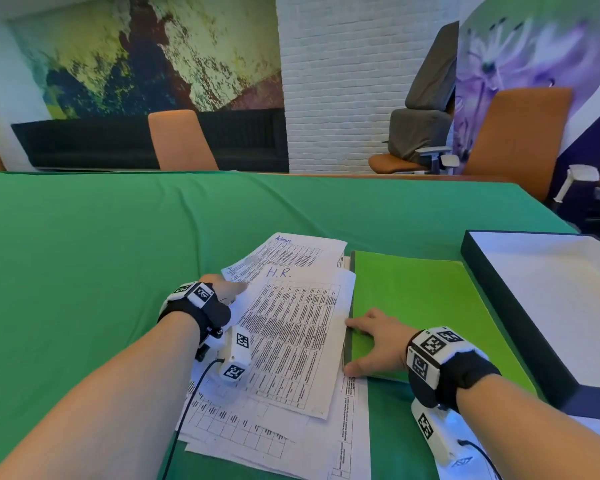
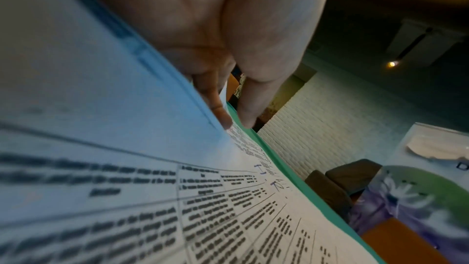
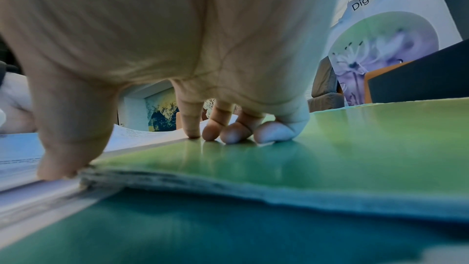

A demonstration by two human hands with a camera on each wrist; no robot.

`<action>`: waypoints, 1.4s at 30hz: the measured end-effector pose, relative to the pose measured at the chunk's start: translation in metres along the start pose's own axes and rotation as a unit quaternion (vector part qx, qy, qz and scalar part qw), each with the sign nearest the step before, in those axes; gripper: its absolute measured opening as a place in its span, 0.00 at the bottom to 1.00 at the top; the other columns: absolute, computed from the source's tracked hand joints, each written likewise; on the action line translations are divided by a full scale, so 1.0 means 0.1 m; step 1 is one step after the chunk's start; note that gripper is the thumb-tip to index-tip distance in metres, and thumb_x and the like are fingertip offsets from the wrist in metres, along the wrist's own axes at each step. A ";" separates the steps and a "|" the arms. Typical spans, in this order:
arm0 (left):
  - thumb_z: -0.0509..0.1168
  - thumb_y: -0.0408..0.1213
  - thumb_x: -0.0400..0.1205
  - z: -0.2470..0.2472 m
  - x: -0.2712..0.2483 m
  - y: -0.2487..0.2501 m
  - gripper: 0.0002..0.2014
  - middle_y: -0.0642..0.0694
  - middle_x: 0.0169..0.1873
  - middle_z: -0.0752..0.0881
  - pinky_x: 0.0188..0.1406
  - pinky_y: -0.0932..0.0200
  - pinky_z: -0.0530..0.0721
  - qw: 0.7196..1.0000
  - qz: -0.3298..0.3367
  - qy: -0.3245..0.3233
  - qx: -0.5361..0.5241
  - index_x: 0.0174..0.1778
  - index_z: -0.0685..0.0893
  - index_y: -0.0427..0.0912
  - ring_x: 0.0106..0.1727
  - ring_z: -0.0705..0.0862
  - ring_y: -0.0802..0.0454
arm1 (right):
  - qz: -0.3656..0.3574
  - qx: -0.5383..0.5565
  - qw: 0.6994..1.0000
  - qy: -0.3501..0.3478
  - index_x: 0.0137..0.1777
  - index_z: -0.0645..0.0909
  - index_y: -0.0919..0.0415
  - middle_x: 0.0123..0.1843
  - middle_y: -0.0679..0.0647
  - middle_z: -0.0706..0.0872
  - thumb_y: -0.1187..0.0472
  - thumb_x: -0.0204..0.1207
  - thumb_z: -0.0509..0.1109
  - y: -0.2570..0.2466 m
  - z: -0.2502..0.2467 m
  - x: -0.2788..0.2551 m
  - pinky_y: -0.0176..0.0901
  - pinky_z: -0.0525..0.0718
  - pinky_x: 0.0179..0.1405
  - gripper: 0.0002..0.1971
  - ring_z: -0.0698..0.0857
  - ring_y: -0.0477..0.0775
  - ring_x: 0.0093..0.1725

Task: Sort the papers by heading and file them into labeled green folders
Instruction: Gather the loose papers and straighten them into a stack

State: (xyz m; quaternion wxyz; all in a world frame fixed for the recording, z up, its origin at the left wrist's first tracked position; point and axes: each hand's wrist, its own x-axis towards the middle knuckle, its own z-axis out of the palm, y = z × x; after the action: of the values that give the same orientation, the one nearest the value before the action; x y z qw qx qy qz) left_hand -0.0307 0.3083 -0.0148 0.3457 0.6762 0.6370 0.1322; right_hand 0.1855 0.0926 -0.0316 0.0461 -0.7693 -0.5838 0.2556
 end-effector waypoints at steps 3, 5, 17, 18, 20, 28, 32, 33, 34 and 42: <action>0.62 0.46 0.83 0.01 0.04 -0.03 0.13 0.45 0.34 0.75 0.41 0.61 0.74 1.000 0.009 0.020 0.014 0.33 0.73 0.48 0.36 0.76 0.47 | 0.001 0.001 1.000 0.000 0.82 0.56 0.47 0.73 0.49 0.65 0.35 0.63 0.75 0.00 -0.01 0.01 0.53 0.68 0.76 0.50 0.67 0.55 0.74; 0.60 0.43 0.84 0.00 0.07 -0.05 0.12 0.44 0.38 0.76 0.42 0.60 0.73 0.999 -0.004 0.028 0.027 0.34 0.73 0.46 0.39 0.74 0.47 | 0.000 0.000 1.000 0.000 0.82 0.56 0.46 0.73 0.49 0.65 0.35 0.63 0.75 0.00 -0.01 0.01 0.53 0.67 0.77 0.50 0.67 0.55 0.74; 0.67 0.33 0.78 0.00 0.02 0.00 0.10 0.39 0.54 0.84 0.59 0.47 0.84 0.997 0.005 0.011 -0.077 0.55 0.84 0.37 0.51 0.82 0.41 | 0.000 0.009 1.000 0.004 0.81 0.57 0.45 0.74 0.48 0.64 0.35 0.62 0.76 0.01 0.01 0.01 0.55 0.67 0.77 0.50 0.66 0.55 0.75; 0.68 0.36 0.78 -0.02 0.02 -0.02 0.12 0.38 0.51 0.85 0.56 0.48 0.85 0.996 0.010 0.007 -0.086 0.56 0.85 0.35 0.49 0.83 0.41 | 0.000 0.007 1.000 0.005 0.81 0.56 0.45 0.74 0.48 0.64 0.35 0.62 0.75 0.01 0.02 0.01 0.56 0.67 0.77 0.50 0.66 0.55 0.75; 0.68 0.45 0.79 -0.01 0.05 -0.06 0.16 0.39 0.38 0.83 0.47 0.54 0.84 0.994 0.003 0.021 -0.104 0.47 0.85 0.32 0.40 0.81 0.43 | -0.001 0.005 1.000 0.006 0.82 0.56 0.45 0.74 0.48 0.64 0.35 0.62 0.75 0.00 0.03 0.00 0.55 0.67 0.77 0.49 0.65 0.55 0.74; 0.70 0.36 0.78 0.08 0.27 0.00 0.24 0.36 0.64 0.81 0.57 0.47 0.84 0.991 -0.009 0.007 -0.130 0.70 0.77 0.37 0.59 0.83 0.37 | -0.008 0.014 1.000 0.007 0.79 0.60 0.44 0.72 0.47 0.66 0.35 0.59 0.78 0.05 0.01 0.09 0.52 0.69 0.75 0.49 0.70 0.53 0.73; 0.67 0.39 0.80 0.05 0.25 0.00 0.10 0.39 0.37 0.83 0.45 0.58 0.80 0.998 -0.022 0.039 -0.036 0.35 0.81 0.40 0.39 0.81 0.44 | -0.003 0.014 1.000 0.005 0.79 0.60 0.44 0.72 0.48 0.67 0.35 0.58 0.78 0.05 0.00 0.10 0.52 0.70 0.75 0.50 0.70 0.53 0.74; 0.66 0.38 0.80 0.03 0.27 -0.03 0.14 0.43 0.31 0.79 0.40 0.60 0.77 0.999 -0.028 0.047 0.000 0.28 0.74 0.43 0.34 0.77 0.48 | 0.000 0.013 1.000 0.005 0.79 0.60 0.44 0.72 0.48 0.67 0.35 0.59 0.78 0.04 0.01 0.09 0.53 0.69 0.76 0.49 0.69 0.53 0.74; 0.66 0.37 0.80 -0.02 0.24 -0.08 0.16 0.45 0.30 0.77 0.38 0.62 0.75 0.998 -0.022 0.056 0.033 0.27 0.72 0.44 0.32 0.74 0.49 | 0.002 0.010 1.000 0.005 0.79 0.60 0.45 0.72 0.48 0.66 0.35 0.59 0.78 0.03 0.01 0.08 0.54 0.69 0.76 0.49 0.69 0.54 0.74; 0.73 0.34 0.73 -0.23 -0.14 -0.42 0.24 0.37 0.58 0.85 0.56 0.51 0.85 0.992 -0.035 -0.067 0.101 0.66 0.79 0.35 0.56 0.85 0.40 | 0.019 -0.017 1.000 0.011 0.83 0.54 0.45 0.75 0.50 0.63 0.35 0.65 0.72 -0.07 0.05 -0.07 0.54 0.65 0.77 0.48 0.63 0.57 0.76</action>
State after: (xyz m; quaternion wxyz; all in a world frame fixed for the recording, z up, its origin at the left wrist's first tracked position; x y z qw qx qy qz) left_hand -0.0797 0.2995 -0.0210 0.3219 0.6921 0.6459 0.0095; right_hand 0.1759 0.0875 -0.0314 0.0348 -0.7834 -0.5731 0.2380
